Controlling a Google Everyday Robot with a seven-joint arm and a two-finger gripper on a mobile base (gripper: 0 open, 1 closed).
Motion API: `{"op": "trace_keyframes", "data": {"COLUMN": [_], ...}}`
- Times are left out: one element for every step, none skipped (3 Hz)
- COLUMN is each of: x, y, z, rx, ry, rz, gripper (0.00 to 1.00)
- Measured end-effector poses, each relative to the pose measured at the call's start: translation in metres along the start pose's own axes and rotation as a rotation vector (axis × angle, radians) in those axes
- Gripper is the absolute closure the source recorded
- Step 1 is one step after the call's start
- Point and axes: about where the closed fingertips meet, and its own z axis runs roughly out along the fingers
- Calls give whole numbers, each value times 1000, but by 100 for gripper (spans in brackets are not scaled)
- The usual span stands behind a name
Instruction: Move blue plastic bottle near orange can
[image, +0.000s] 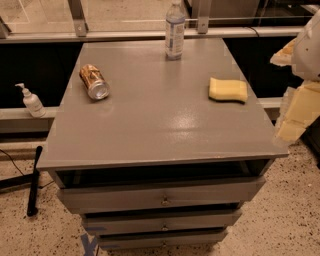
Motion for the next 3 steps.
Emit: {"op": "trace_keyframes", "data": {"x": [0,-11,-47], "y": [0,-16,-62], "z": [0,11,41], "rx": [0,29,98], "ry": [0,-49,-156], "rz": [0,12,16], "gripper": [0,0,0]}}
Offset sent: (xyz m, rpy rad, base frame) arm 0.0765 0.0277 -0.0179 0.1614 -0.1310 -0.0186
